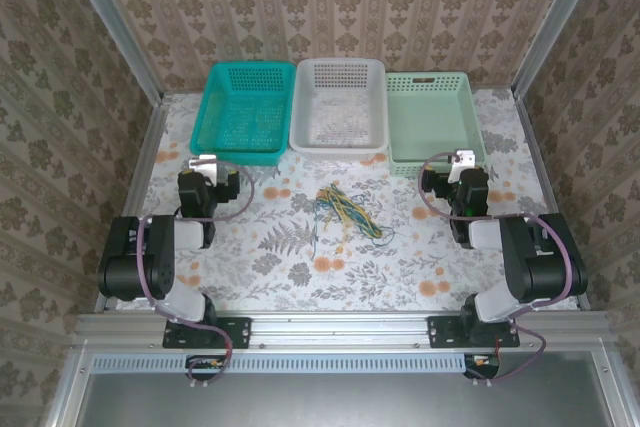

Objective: Untangle the cables

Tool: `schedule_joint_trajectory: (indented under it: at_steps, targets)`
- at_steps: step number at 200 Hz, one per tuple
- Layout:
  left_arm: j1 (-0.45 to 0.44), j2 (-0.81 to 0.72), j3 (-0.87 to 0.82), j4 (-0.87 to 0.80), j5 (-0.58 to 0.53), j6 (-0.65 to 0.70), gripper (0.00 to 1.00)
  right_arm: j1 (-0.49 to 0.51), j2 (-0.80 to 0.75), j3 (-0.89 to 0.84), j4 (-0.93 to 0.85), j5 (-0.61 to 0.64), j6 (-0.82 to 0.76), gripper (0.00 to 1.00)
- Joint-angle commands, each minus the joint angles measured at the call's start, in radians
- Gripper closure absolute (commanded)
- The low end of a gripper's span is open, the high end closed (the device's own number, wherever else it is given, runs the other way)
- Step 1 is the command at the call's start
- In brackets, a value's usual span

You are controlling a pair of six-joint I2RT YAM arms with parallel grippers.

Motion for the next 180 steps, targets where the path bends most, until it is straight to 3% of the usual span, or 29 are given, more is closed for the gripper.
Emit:
schedule_joint_trajectory:
  at_steps: [1, 180]
  targets:
    - [0.001, -0.004, 0.001, 0.007, 0.017, 0.014, 0.0, 0.006, 0.008, 0.015, -0.008, -0.011, 0.003, 0.0]
    - [0.007, -0.004, 0.002, 0.002, 0.027, 0.012, 0.0, 0.004, 0.008, 0.016, -0.01, -0.016, 0.003, 0.0]
